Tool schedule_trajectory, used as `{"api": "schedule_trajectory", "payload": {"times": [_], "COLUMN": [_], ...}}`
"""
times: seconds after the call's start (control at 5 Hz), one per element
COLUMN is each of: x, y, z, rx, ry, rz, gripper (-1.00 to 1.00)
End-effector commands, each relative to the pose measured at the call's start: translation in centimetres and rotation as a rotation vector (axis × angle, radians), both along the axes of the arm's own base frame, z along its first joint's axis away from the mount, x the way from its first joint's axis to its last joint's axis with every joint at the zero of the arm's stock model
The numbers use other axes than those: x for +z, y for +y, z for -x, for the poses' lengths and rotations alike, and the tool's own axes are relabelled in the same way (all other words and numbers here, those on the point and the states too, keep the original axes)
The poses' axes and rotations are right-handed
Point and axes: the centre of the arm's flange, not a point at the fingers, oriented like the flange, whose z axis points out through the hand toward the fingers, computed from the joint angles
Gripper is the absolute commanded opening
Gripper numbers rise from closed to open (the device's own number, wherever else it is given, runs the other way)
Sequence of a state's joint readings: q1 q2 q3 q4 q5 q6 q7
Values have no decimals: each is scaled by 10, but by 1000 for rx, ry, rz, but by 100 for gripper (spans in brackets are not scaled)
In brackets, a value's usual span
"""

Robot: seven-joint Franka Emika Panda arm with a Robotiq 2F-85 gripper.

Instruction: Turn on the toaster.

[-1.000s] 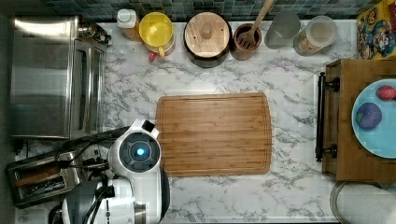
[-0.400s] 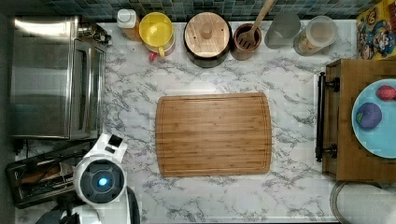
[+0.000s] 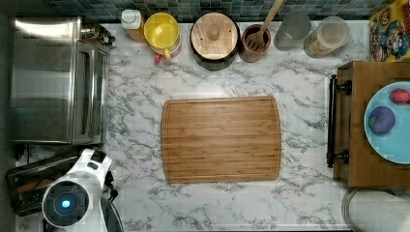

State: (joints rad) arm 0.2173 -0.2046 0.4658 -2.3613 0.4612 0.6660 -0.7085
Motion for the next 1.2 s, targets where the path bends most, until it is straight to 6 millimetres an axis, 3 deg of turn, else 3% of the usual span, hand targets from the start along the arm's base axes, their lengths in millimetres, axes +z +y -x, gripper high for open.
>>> {"api": "schedule_trajectory", "payload": {"times": [0.2,1.2], "x": [16,-15], "y": [6,31], "z": [-17,-46], "rx": [-253,-223], "ry": [-89,-30], "rz": [-96,-23], "gripper": [-100,-100]}}
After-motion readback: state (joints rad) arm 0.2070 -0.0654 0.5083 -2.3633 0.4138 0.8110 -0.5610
